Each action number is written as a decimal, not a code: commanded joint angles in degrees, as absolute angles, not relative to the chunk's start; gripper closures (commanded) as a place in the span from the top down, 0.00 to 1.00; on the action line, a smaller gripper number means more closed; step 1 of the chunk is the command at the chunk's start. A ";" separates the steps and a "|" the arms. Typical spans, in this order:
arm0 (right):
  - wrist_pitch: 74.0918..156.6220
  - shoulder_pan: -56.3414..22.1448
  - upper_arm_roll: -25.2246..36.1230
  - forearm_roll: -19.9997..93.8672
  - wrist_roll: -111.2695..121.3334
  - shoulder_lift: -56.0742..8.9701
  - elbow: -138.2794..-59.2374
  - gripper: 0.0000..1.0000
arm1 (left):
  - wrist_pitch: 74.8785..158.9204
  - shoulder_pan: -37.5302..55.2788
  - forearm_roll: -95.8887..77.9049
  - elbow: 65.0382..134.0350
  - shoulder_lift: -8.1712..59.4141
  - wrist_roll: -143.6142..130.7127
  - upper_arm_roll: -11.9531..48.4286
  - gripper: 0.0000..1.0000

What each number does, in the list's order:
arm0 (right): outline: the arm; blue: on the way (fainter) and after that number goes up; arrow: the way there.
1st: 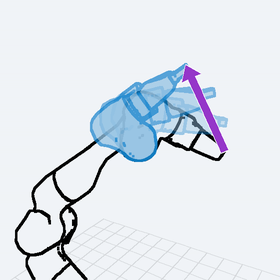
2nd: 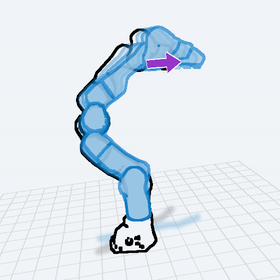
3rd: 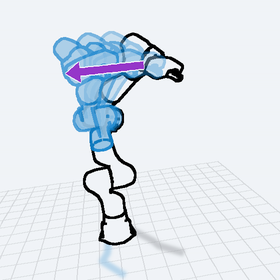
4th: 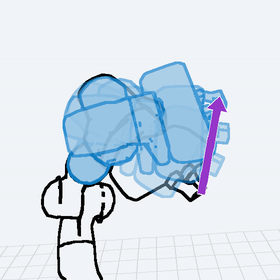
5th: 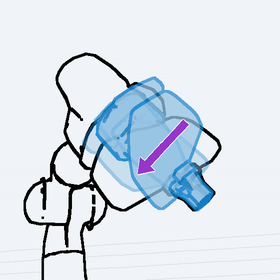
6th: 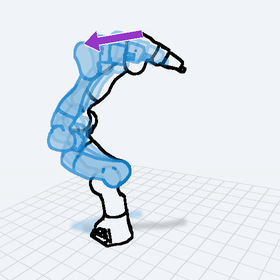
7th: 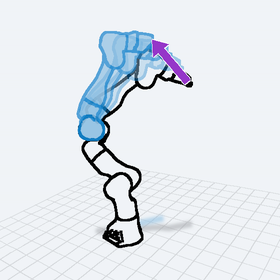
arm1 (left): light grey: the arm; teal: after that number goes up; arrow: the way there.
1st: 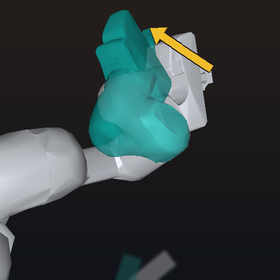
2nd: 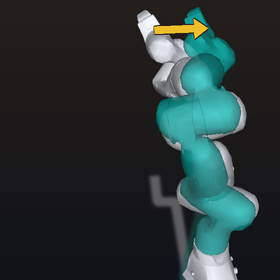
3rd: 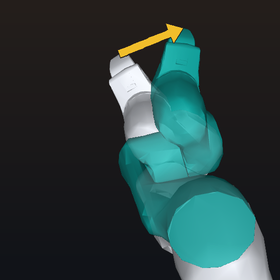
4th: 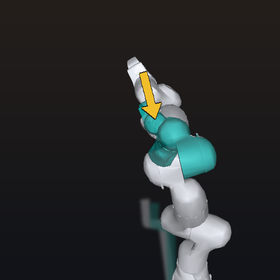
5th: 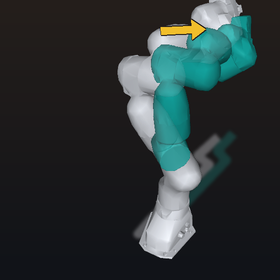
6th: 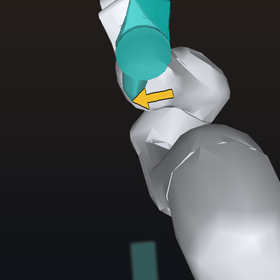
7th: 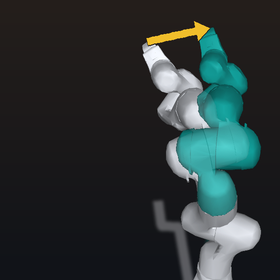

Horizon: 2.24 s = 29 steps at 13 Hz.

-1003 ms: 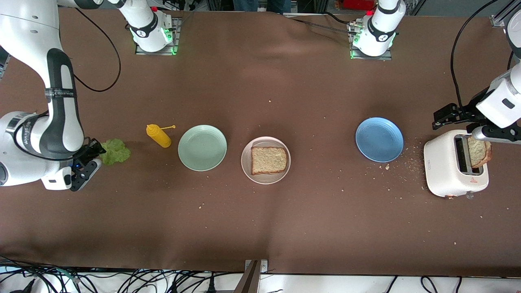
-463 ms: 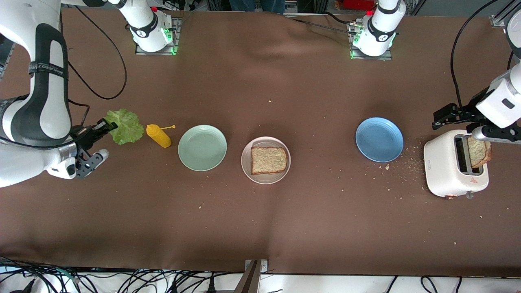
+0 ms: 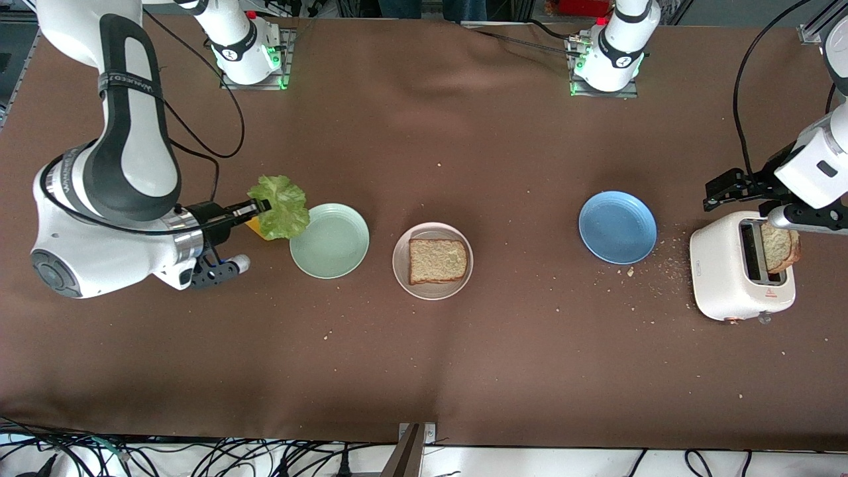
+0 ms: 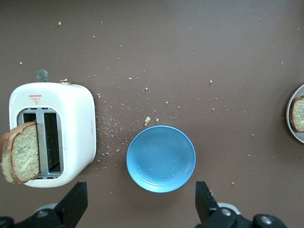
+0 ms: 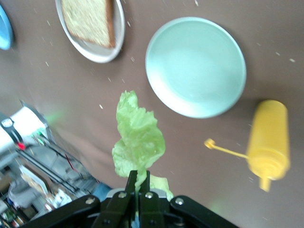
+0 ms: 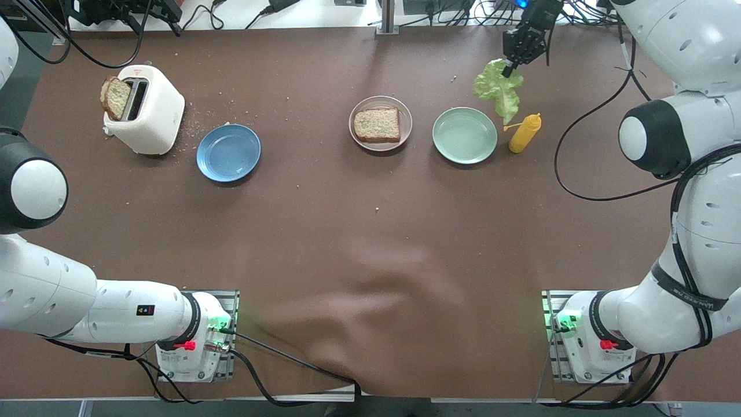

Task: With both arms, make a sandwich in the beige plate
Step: 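Lay the lettuce on the bread and open the right gripper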

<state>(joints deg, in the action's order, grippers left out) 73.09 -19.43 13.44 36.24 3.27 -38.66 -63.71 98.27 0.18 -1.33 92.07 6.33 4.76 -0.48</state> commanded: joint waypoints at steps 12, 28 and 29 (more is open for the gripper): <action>116.97 -37.17 13.80 62.93 -44.56 -51.15 -67.75 0.00 | 98.79 0.09 -2.81 92.46 5.98 4.57 -0.53 1.00; 110.15 -41.48 16.25 45.11 -42.72 -48.09 -71.28 1.00 | 98.88 -1.92 -2.37 92.37 8.43 5.10 -0.97 1.00; 108.39 -41.48 17.39 43.43 -42.63 -47.29 -71.19 1.00 | 98.88 -2.89 -2.37 92.37 8.87 5.27 -1.05 1.00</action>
